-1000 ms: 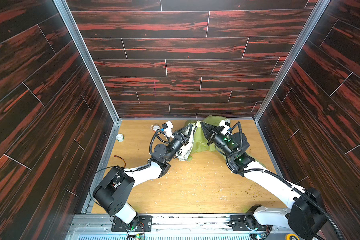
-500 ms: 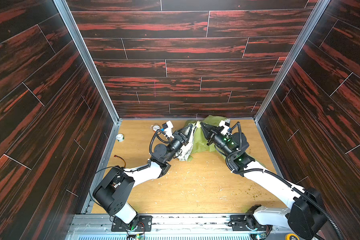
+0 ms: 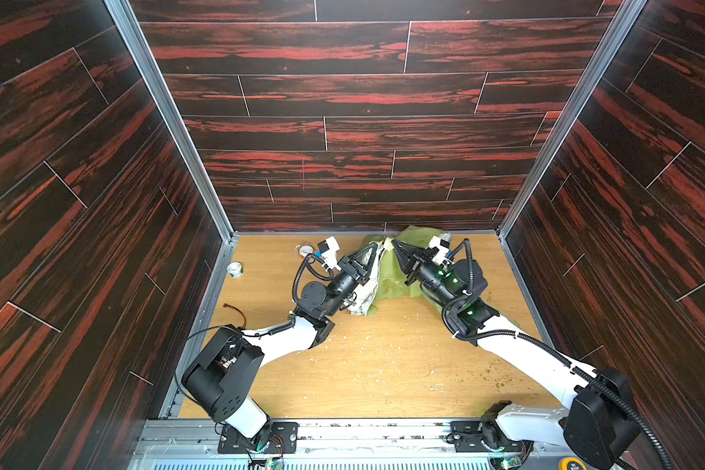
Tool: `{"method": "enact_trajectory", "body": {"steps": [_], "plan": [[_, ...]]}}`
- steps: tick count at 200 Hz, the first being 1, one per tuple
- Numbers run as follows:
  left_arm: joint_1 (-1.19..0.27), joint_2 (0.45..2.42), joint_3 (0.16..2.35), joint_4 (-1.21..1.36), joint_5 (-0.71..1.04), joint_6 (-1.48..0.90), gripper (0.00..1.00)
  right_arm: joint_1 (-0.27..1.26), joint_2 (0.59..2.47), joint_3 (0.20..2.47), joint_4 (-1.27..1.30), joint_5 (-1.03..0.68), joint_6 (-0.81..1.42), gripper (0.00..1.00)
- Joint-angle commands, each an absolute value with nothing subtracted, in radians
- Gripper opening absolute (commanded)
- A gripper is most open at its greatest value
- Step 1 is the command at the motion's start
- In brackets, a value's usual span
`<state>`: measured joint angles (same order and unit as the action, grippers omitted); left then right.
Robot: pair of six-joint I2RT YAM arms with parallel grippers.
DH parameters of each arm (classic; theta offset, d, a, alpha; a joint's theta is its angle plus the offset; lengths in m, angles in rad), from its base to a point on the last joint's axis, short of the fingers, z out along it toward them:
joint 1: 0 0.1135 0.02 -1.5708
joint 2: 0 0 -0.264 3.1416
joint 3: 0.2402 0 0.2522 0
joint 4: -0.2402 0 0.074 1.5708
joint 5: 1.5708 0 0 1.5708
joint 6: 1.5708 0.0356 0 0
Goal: Zip up the jacket
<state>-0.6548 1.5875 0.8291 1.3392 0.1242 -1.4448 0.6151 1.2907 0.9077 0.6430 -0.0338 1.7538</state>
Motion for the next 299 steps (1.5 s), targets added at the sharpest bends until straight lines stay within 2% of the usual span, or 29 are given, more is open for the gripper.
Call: {"method": "enact_trajectory", "body": {"steps": [1,119,227,299], "plan": [[-0.657,1.561,0.861,1.410,0.137,-1.448,0.00,0.614,1.307,0.923,0.652,-0.041,1.762,0.00],[-0.658,1.565,0.865,1.410,0.136,-1.451,0.00,0.630,1.307,0.956,0.575,-0.064,1.714,0.00],[-0.658,1.602,0.878,1.410,0.162,-1.522,0.00,0.629,1.218,1.005,0.406,-0.011,1.535,0.00],[-0.657,1.595,0.875,1.410,0.170,-1.534,0.00,0.613,1.177,1.012,0.382,0.031,1.513,0.00]]}}
